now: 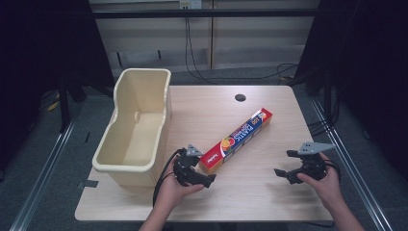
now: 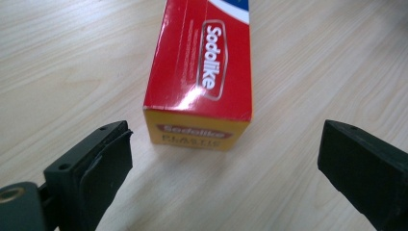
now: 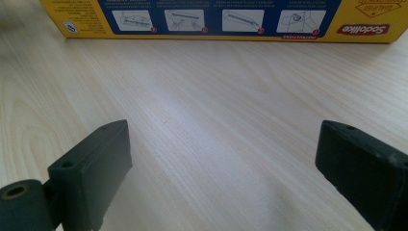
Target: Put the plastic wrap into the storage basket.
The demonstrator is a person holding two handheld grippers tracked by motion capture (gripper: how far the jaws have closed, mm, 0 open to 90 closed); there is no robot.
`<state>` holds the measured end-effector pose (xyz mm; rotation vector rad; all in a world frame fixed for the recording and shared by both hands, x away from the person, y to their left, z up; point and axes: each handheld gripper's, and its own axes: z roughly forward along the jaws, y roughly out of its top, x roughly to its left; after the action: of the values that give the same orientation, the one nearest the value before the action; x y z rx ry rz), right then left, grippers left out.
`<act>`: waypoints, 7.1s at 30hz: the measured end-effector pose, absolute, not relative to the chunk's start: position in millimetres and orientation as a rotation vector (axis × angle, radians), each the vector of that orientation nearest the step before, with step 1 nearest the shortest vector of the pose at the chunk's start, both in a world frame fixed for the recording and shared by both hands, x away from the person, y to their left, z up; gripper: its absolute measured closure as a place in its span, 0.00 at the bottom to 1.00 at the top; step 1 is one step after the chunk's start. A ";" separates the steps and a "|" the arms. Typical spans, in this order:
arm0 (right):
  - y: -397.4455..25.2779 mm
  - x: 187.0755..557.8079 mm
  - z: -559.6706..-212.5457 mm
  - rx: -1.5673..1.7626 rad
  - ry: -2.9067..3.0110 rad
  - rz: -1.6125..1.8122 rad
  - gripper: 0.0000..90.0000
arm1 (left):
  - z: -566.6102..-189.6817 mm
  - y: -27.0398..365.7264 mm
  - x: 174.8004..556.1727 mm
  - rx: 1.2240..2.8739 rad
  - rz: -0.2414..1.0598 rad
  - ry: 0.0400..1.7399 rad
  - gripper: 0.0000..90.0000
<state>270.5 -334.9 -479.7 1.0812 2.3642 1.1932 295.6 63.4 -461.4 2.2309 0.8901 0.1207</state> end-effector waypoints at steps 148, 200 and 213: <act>-326.5 272.9 -476.8 1.038 2.372 1.244 0.03 | -358.3 -42.2 426.0 2.569 -0.062 0.940 0.45; -313.3 281.0 -476.4 0.970 2.412 1.252 0.00 | -260.5 50.1 412.2 2.448 -0.049 1.264 0.45; -311.9 281.2 -476.5 0.964 2.418 1.257 0.00 | -249.1 80.9 408.8 2.404 -0.022 1.370 0.45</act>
<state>281.2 -311.9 -476.5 0.9637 2.4180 1.2568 408.8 80.9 -249.1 2.4039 1.3700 -0.0215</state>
